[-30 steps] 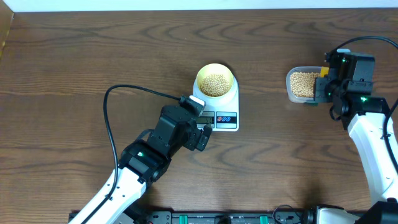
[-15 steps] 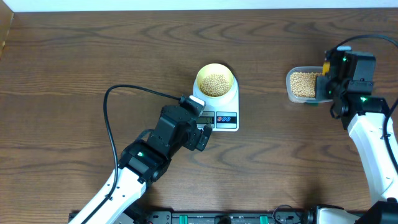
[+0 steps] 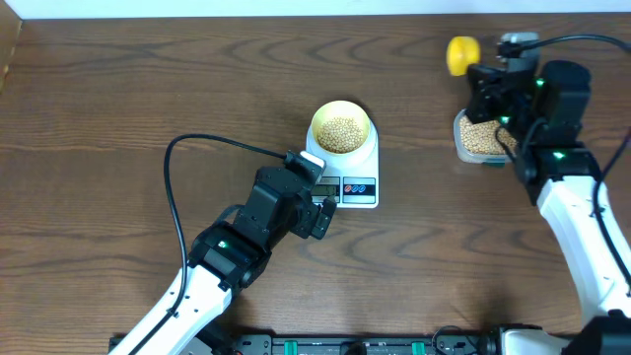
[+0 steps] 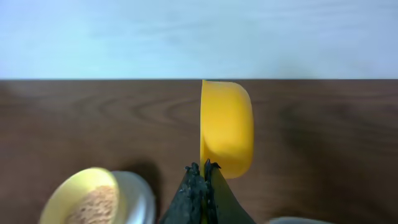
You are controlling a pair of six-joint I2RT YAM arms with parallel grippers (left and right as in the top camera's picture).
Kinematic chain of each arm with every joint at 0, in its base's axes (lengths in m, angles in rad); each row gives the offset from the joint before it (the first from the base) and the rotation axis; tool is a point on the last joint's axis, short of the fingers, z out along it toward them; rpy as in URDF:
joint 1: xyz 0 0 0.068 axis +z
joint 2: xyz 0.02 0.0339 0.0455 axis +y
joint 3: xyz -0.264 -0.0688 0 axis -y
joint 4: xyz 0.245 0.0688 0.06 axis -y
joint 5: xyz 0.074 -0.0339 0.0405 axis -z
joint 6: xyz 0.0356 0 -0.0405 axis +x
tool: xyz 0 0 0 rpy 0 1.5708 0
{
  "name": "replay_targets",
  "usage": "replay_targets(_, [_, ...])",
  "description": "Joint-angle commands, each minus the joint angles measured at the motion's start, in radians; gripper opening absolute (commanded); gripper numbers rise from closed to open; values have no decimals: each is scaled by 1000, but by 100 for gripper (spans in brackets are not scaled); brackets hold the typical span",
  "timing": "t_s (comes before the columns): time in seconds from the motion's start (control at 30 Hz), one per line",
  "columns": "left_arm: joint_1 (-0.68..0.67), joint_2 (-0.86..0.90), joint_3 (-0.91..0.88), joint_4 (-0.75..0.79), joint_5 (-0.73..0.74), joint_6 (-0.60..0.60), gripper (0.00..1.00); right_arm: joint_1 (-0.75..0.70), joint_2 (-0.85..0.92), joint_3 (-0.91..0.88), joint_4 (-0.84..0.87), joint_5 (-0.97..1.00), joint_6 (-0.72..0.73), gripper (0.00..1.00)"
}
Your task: Scoop item into bowl and weigh 50g on scale
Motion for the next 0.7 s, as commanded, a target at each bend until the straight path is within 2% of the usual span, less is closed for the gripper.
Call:
replay_targets(0.0, [4,2,2,2,-11,-16,98,54,67,1,22,-41,35,1])
replay_targets(0.37, [4,2,2,2,-11,-16,98,213,267,1,321,-55,92,1])
replay_targets(0.67, [4,2,2,2,-11,-16,98,291,335,1,354,-85,91,1])
